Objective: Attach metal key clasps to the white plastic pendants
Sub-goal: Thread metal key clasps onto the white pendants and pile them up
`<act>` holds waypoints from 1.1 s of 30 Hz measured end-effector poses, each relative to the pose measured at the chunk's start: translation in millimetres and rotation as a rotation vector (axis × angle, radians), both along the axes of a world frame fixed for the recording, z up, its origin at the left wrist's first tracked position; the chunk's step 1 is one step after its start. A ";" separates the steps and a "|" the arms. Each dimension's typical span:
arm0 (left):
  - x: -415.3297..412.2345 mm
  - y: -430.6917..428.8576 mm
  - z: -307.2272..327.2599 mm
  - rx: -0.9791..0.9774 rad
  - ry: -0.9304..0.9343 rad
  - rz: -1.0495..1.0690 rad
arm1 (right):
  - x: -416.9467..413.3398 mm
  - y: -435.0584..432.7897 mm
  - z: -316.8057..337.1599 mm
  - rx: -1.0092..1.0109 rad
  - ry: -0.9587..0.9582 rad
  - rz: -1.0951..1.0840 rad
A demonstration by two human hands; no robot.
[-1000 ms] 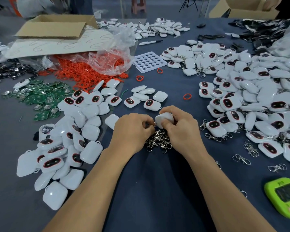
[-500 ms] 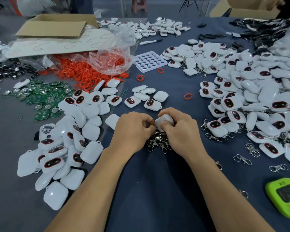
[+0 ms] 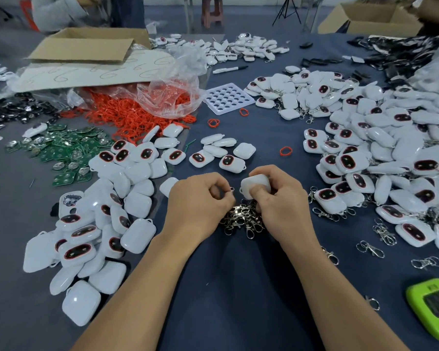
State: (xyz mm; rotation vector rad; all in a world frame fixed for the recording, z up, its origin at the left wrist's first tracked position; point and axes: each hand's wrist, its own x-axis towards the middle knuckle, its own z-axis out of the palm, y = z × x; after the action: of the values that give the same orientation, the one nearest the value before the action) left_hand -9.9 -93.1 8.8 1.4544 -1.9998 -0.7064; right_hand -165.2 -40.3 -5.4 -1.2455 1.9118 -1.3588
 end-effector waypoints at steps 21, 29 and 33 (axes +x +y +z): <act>-13.7 -19.4 30.5 0.056 -0.365 -0.209 | 0.4 -0.7 -0.9 0.002 0.124 0.109; -15.3 -21.4 29.2 0.017 -0.399 -0.245 | -0.1 -1.0 -1.1 0.020 0.137 0.117; -10.2 -23.0 22.6 0.091 -0.293 -0.229 | 0.4 -3.3 -0.7 0.044 0.169 0.126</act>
State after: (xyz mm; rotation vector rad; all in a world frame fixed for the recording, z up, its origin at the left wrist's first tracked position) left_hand -20.1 -116.1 31.4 1.4647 -2.4155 -0.7211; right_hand -164.8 -43.7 -6.1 -1.4729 1.9267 -1.1750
